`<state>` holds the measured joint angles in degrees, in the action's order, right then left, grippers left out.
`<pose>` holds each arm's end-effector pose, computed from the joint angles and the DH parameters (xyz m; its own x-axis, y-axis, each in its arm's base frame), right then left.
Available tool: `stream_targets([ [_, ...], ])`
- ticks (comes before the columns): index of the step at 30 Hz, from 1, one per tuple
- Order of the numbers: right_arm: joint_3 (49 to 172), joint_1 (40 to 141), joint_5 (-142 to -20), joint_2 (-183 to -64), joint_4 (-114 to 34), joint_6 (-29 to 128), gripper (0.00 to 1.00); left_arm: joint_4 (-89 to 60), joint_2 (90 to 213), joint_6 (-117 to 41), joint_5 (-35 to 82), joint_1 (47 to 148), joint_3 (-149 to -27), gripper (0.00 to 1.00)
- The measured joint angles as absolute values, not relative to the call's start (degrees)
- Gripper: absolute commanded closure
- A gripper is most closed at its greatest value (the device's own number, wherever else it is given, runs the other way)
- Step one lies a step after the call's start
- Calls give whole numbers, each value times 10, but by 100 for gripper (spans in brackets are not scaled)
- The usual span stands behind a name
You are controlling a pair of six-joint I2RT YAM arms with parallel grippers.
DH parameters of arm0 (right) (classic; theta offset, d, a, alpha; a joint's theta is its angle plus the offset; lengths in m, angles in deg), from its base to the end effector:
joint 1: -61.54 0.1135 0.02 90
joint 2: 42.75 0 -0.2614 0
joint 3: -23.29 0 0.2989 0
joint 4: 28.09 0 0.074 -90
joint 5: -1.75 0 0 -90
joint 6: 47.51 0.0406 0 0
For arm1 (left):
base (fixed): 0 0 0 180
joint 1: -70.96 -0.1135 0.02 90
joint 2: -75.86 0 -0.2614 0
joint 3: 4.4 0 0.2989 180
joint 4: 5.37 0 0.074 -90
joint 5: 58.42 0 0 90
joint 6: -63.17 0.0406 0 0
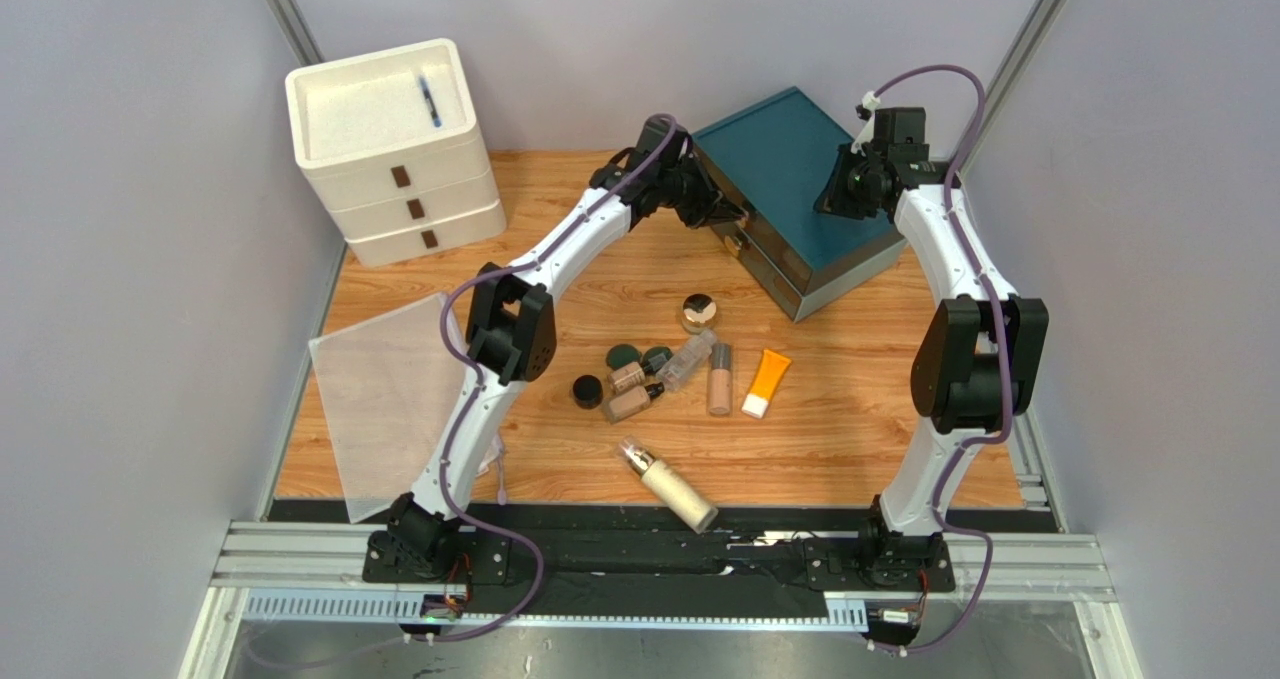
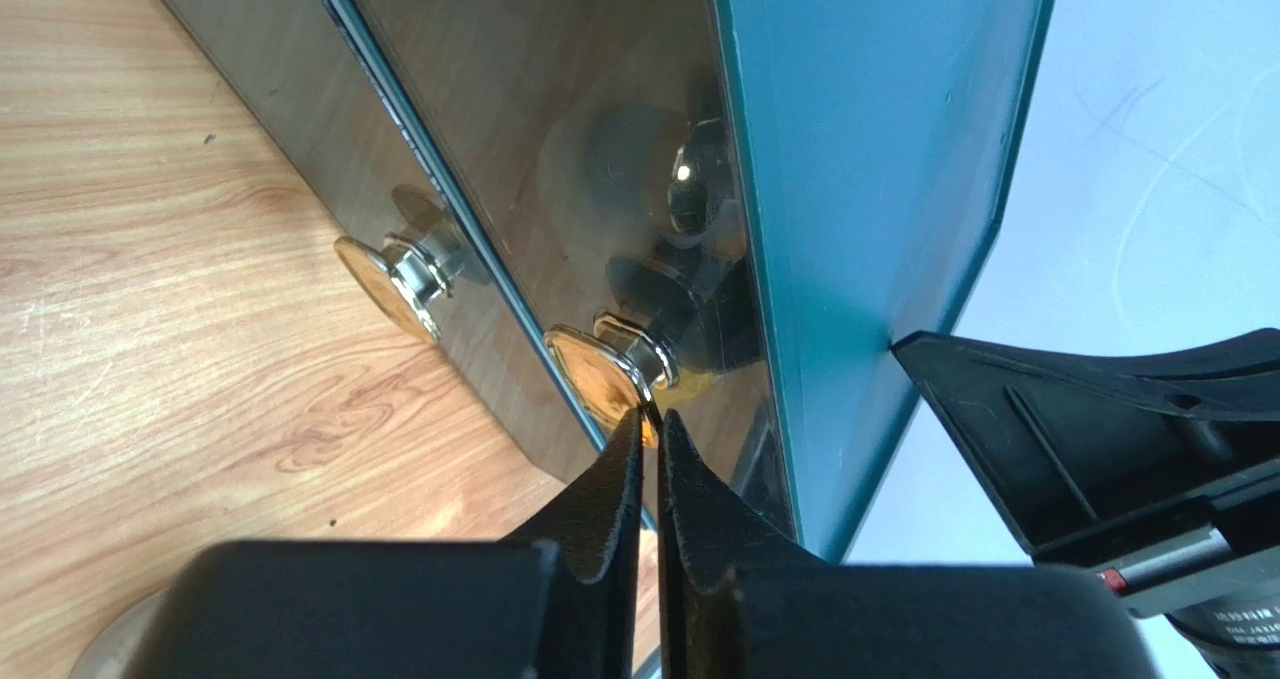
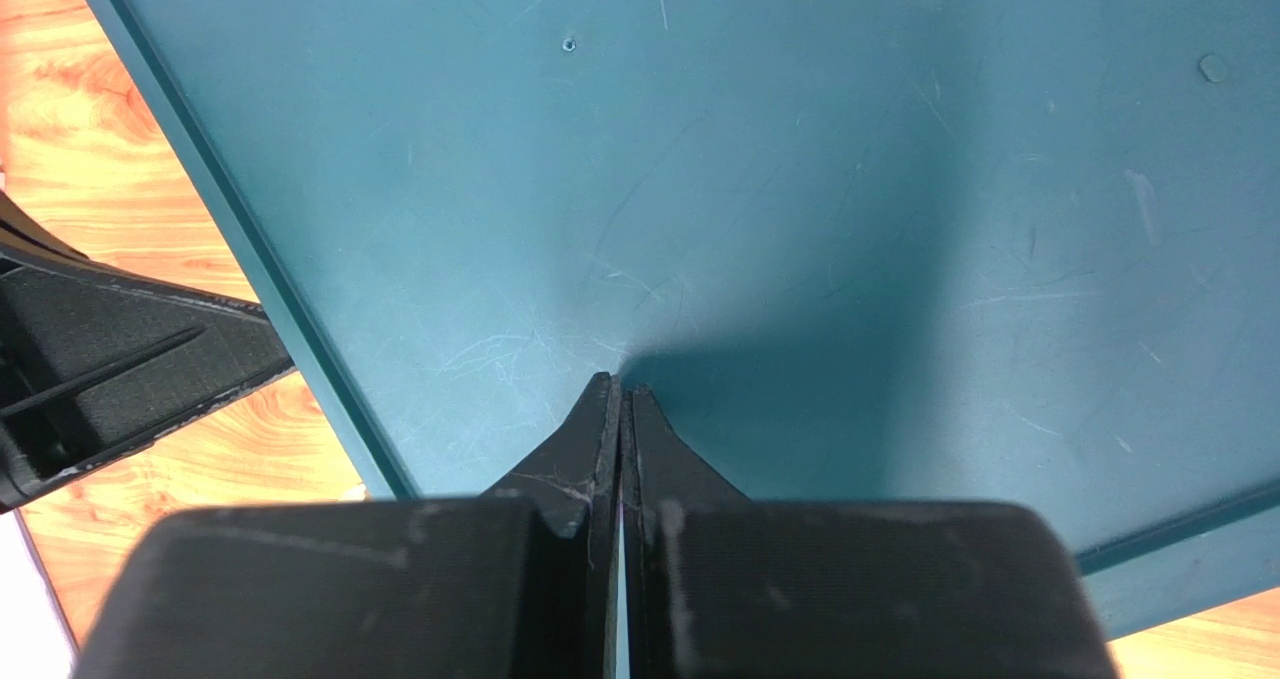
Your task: Organize the makeup
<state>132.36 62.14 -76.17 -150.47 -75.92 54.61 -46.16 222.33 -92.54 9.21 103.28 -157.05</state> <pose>0.4766 0.0135 0.2871 -0.7413 0.1976 -0.6414 0.0013 0.9561 0.2930 0.5215 -0.3482 0.2267 -0.8894 -0.4347 -0.1415 -0.1252 0.5294 -0.8391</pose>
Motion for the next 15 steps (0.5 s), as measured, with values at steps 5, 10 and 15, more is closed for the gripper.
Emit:
stream_targets([
  [5, 1324, 621, -761, -1506, -758, 545, 100, -498, 2211, -898, 97, 1027, -1552, 96],
  [10, 1324, 621, -759, -1506, -758, 544, 100, -566, 2215, -866, 117, 1008, -1476, 78],
  [15, 1324, 622, -755, -1508, -754, 544, 100, -548, 2216, -855, 118, 998, -1465, 43],
])
